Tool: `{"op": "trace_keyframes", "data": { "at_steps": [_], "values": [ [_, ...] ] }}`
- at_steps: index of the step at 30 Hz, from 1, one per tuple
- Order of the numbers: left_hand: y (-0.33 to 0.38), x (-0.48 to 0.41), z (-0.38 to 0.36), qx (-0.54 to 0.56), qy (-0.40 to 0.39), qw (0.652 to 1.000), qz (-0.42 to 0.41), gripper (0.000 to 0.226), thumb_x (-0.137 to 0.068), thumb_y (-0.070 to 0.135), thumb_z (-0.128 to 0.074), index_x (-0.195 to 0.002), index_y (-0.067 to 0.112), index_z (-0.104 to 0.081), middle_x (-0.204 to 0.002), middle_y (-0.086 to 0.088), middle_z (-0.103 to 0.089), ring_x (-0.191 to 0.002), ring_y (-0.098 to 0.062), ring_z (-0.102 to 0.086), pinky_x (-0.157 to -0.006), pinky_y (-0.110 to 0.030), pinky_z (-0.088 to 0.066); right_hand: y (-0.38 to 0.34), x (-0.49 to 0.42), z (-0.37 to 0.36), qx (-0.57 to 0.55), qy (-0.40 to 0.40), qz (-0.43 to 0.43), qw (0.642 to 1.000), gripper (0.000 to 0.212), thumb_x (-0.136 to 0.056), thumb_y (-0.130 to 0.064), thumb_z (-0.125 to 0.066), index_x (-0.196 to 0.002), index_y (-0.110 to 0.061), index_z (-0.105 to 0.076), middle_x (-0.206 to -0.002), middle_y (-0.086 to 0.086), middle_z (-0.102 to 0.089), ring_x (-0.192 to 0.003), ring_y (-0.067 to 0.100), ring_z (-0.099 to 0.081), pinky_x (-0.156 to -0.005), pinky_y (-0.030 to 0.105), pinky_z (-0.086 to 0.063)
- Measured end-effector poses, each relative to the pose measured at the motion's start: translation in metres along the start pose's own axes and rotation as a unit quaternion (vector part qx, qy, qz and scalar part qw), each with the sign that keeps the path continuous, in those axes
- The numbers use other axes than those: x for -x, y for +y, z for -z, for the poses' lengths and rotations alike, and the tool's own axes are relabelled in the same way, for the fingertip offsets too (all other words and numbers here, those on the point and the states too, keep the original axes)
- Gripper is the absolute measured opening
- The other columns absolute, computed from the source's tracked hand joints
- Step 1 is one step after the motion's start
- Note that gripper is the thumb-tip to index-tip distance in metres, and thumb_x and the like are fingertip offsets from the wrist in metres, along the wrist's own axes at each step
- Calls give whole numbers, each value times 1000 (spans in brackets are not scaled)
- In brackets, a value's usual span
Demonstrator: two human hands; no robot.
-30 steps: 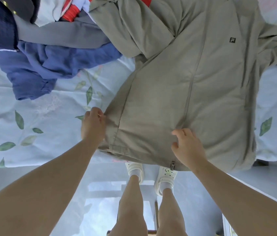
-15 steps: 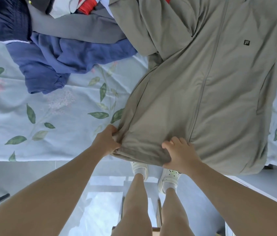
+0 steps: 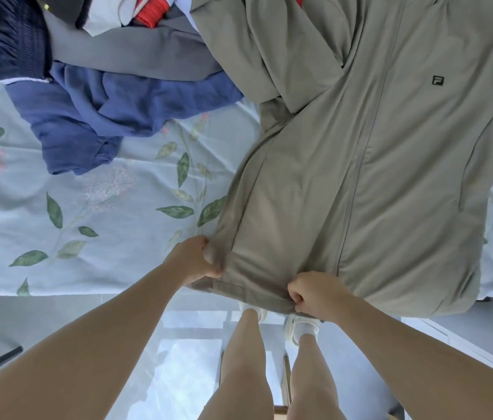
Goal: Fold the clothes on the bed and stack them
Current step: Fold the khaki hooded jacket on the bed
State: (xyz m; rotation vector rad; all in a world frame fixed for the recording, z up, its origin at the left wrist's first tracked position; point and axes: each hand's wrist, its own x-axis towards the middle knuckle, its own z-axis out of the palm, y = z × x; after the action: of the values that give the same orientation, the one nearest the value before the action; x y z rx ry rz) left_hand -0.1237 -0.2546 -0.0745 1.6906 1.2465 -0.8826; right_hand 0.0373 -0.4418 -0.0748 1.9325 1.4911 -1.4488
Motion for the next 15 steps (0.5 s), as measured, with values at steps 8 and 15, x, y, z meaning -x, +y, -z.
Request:
{"op": "trace_keyframes", "data": {
  "at_steps": [8, 15],
  "values": [
    [80, -26, 25, 243, 75, 967, -28, 55, -86, 44, -63, -129, 14, -44, -103, 1, -56, -89, -19, -55, -70, -27, -41, 24, -12, 57, -185, 224, -104, 951, 24, -89, -33, -57, -109, -19, -61, -107, 2, -58, -106, 23, -53, -88, 33, -44],
    [150, -62, 54, 306, 110, 944, -51, 58, -89, 40, -61, -136, 16, -36, -115, -2, -53, -82, -13, -51, -59, -19, -36, 83, -31, 129, -188, 303, -178, 917, 50, -92, -24, -52, -139, -20, -39, -143, 4, -37, -131, 29, -34, -103, 40, -34]
  ]
}}
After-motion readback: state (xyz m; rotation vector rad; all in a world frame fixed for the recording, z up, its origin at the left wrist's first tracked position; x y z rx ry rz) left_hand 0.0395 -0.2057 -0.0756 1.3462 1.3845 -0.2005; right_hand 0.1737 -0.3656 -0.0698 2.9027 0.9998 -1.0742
